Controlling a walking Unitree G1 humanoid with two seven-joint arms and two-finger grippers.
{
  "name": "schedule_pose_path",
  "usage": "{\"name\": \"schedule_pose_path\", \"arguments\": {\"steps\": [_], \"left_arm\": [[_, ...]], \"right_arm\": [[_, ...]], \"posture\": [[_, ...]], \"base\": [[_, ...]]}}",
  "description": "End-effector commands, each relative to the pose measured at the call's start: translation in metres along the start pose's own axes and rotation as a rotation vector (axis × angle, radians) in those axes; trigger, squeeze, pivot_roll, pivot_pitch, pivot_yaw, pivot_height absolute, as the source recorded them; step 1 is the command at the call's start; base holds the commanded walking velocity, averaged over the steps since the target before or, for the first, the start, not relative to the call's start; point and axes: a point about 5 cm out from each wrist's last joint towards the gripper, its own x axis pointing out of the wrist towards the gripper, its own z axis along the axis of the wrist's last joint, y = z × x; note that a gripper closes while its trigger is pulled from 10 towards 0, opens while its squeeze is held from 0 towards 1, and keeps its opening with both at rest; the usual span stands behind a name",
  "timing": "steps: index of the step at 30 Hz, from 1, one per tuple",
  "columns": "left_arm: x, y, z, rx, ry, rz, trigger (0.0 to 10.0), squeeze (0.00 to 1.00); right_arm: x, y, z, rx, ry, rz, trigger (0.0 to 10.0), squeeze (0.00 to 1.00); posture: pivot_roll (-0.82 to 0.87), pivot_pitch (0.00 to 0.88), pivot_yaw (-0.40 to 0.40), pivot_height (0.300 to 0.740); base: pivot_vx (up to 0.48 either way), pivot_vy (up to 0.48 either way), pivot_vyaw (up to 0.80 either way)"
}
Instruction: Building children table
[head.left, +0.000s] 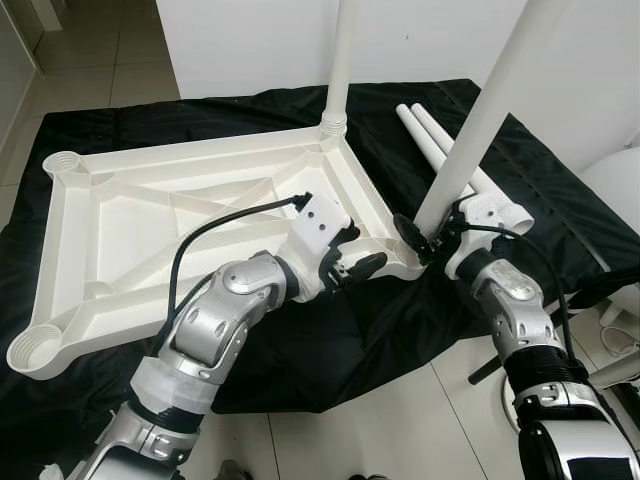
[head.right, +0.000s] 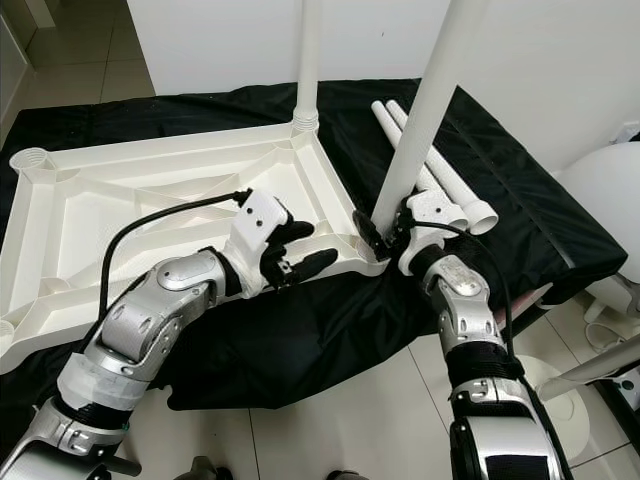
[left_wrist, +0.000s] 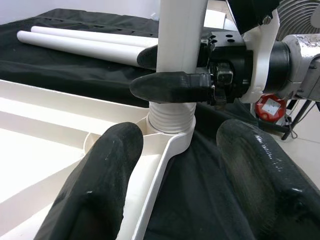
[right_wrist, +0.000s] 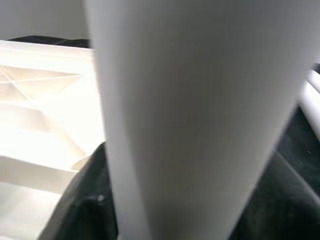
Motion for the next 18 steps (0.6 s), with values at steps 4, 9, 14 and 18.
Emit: {"name": "schedule_pose_path", "arguments": {"steps": [4,9,14,18], "left_arm": [[0.002,0.000,-0.002,-0.007,0.002,0.017,10.0,0.00],[0.001,0.002,-0.005,-0.007,0.016,0.047,10.0,0.00],[0.000,0.000,-0.004,-0.014,0.002,0.038,10.0,0.00],[0.000,0.002,-0.005,-0.025,0.005,0.047,10.0,0.00]], "right_arm": [[-0.002,-0.003,-0.007,-0.002,0.028,0.013,0.0,0.00],[-0.005,-0.003,-0.015,0.022,0.054,-0.017,10.0,0.00],[-0.007,-0.001,-0.019,0.080,0.039,-0.069,10.0,0.00],[-0.009,-0.004,-0.027,0.085,0.079,-0.227,10.0,0.00]], "posture": [[0.02,0.070,-0.015,0.740],[0.02,0.079,-0.016,0.740],[0.02,0.082,-0.011,0.740],[0.01,0.078,-0.017,0.740]], "base": [[0.000,0.000,0.00],[0.000,0.000,0.00],[0.000,0.000,0.00],[0.000,0.000,0.00]]}}
